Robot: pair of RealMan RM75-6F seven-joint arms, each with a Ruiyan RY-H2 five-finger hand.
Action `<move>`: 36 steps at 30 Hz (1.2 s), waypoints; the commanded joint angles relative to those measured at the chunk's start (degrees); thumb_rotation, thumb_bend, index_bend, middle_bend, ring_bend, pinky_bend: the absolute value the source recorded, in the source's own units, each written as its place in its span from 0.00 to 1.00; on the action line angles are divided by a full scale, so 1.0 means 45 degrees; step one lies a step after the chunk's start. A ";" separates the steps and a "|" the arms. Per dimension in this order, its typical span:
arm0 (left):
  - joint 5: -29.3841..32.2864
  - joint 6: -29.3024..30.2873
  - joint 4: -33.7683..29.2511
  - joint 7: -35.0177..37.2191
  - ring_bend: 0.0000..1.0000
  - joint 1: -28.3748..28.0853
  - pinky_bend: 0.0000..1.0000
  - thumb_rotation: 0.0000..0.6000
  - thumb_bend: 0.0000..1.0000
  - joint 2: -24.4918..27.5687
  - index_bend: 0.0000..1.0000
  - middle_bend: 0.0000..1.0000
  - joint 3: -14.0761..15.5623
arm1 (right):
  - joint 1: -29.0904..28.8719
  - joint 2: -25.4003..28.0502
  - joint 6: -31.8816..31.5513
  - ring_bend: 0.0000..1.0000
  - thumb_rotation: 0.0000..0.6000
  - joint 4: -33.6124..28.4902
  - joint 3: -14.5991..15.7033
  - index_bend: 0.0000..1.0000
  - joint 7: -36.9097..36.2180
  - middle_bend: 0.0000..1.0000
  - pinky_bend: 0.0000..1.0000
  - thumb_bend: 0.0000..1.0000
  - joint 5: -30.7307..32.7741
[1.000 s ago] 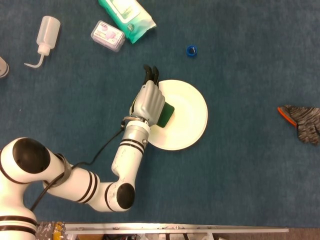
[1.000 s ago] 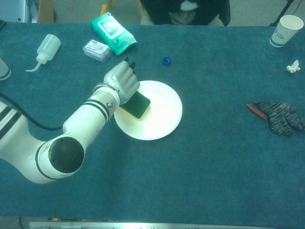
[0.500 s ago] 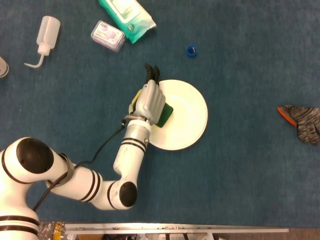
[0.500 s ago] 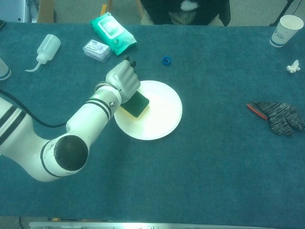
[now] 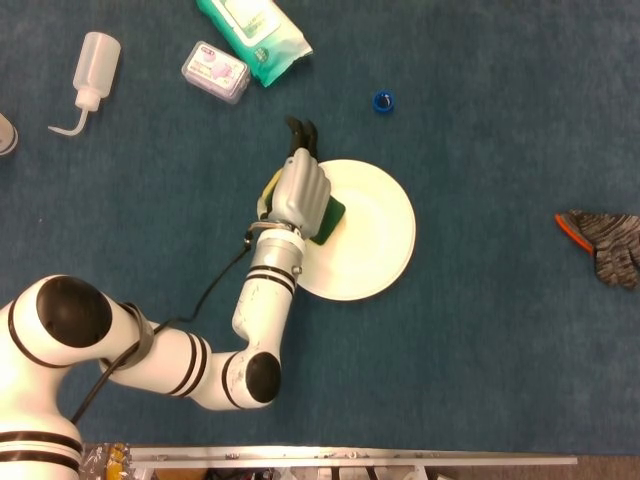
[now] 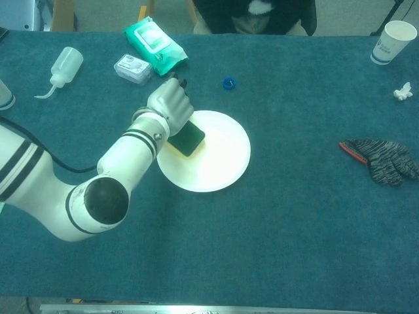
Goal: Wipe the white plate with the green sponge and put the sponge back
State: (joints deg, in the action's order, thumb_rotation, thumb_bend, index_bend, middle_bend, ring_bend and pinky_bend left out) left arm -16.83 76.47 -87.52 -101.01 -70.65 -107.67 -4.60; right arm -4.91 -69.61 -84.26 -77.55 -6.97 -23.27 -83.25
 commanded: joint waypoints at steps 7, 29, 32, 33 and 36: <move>-0.0249 0.0316 -0.1191 -0.0045 0.03 -0.0069 0.09 0.99 0.26 0.0067 0.41 0.19 0.0096 | 0.0051 0.0044 -0.0080 0.22 1.00 -0.0098 0.0010 0.39 0.0030 0.39 0.45 0.39 -0.0029; 0.0059 -0.0378 0.0850 0.0074 0.03 -0.0286 0.09 0.99 0.26 -0.0339 0.41 0.19 -0.0055 | 0.0068 -0.0022 0.0046 0.22 1.00 0.0040 -0.0029 0.39 0.0058 0.39 0.45 0.39 0.0131; 0.0085 -0.0330 0.1146 0.0045 0.03 -0.0259 0.09 0.99 0.26 -0.0297 0.41 0.19 -0.0084 | 0.0050 -0.0048 0.0062 0.22 1.00 0.0037 -0.0020 0.39 0.0070 0.39 0.45 0.39 0.0102; 0.0094 -0.0330 0.1208 0.0042 0.03 -0.0242 0.09 0.99 0.26 -0.0279 0.41 0.19 -0.0085 | 0.0049 -0.0053 0.0065 0.22 1.00 0.0037 -0.0015 0.39 0.0079 0.39 0.45 0.39 0.0098; 0.0191 -0.0316 0.1252 -0.0031 0.03 -0.0163 0.09 0.99 0.26 -0.0212 0.41 0.19 -0.0042 | 0.0051 -0.0052 0.0046 0.22 1.00 0.0011 -0.0018 0.39 0.0103 0.39 0.45 0.39 0.0085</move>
State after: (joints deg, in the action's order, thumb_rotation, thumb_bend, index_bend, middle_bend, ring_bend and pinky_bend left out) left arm -16.03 75.02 -81.90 -101.10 -71.44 -108.68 -4.83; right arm -4.68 -69.85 -84.05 -77.49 -7.05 -22.81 -82.86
